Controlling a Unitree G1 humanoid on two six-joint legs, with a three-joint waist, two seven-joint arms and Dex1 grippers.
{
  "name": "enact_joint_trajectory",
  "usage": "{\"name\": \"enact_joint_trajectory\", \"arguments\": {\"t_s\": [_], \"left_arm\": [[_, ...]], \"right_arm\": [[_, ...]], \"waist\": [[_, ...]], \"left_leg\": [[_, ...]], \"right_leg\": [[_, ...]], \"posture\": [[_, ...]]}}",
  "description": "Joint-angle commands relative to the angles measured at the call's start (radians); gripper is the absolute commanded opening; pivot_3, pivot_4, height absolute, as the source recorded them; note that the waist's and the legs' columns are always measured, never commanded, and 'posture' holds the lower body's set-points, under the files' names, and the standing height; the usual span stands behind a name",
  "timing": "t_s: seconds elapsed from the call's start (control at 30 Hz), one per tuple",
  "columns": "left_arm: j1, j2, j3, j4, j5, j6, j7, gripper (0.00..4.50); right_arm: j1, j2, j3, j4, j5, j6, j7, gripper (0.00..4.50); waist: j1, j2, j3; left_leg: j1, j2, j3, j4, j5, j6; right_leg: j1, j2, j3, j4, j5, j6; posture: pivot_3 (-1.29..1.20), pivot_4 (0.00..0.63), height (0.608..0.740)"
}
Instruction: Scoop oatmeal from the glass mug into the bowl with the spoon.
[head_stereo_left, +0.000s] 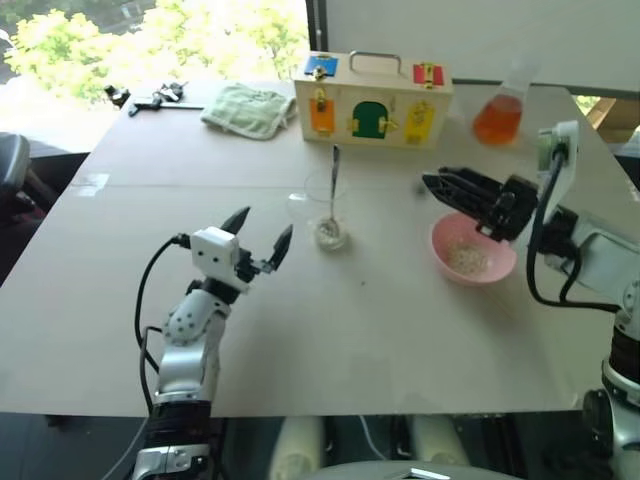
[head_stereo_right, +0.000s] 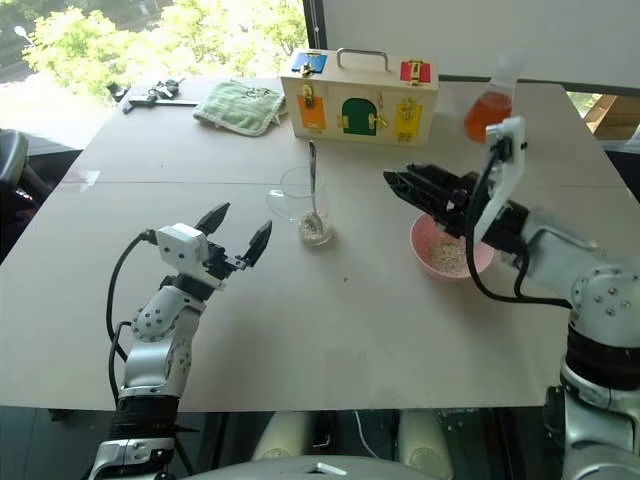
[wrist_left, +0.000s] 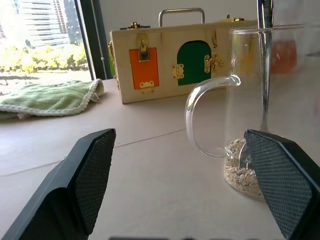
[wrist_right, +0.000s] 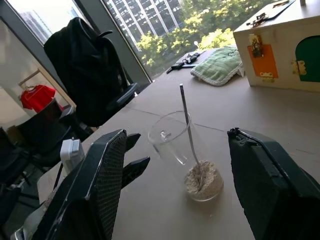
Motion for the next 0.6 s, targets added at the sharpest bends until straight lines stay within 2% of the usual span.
{"name": "enact_joint_trajectory", "arguments": {"t_s": [0.03, 0.2, 0.3, 0.43, 0.5, 0.6], "left_arm": [[0.152, 0.035, 0.011, -0.166, -0.030, 0.115, -0.001, 4.42], [0.361, 0.052, 0.004, -0.225, 0.000, 0.145, -0.004, 4.42], [0.427, 0.046, -0.011, -0.239, 0.006, 0.135, -0.011, 4.42], [0.488, 0.024, -0.049, -0.271, 0.023, 0.127, -0.006, 4.42], [0.499, 0.020, -0.057, -0.278, 0.041, 0.120, 0.005, 4.42], [0.513, 0.016, -0.064, -0.280, 0.071, 0.098, 0.019, 4.42]], "right_arm": [[0.231, -0.023, 0.038, -0.146, -0.165, -0.108, 0.132, 3.27], [0.586, 0.097, 0.163, -0.156, -0.489, -0.406, 0.216, 3.27], [0.709, 0.146, 0.241, -0.116, -0.668, -0.592, 0.268, 3.27], [0.804, 0.185, 0.288, 0.017, -0.863, -0.854, 0.334, 3.27], [0.818, 0.175, 0.297, 0.075, -0.942, -0.965, 0.370, 3.27], [0.828, 0.162, 0.300, 0.111, -0.986, -1.035, 0.405, 3.27]], "waist": [[0.000, -0.001, -0.001], [-0.001, -0.002, -0.003], [-0.001, 0.001, -0.004], [-0.001, 0.001, -0.007], [-0.001, 0.002, -0.007], [0.000, 0.002, -0.007]], "left_leg": [[0.000, 0.000, 0.000, 0.000, 0.000, 0.000], [0.001, 0.001, 0.000, -0.001, 0.000, -0.001], [0.003, 0.001, 0.001, 0.000, -0.001, 0.002], [0.007, 0.003, 0.000, 0.002, -0.001, 0.002], [0.008, 0.003, 0.001, 0.002, -0.001, 0.002], [0.008, 0.003, 0.002, 0.001, -0.001, 0.002]], "right_leg": [[0.000, 0.000, 0.000, 0.000, 0.000, 0.000], [0.000, 0.002, 0.003, -0.001, 0.000, 0.000], [0.000, 0.002, 0.003, 0.000, -0.001, 0.000], [0.004, 0.004, 0.003, 0.000, -0.003, 0.002], [0.004, 0.003, 0.004, 0.000, -0.004, -0.002], [0.004, 0.004, 0.004, 0.000, -0.003, -0.004]], "posture": [[0.00, 0.150, 0.740], [0.00, 0.150, 0.740], [0.00, 0.150, 0.740], [0.00, 0.150, 0.740], [0.00, 0.150, 0.740], [0.00, 0.150, 0.740]]}}
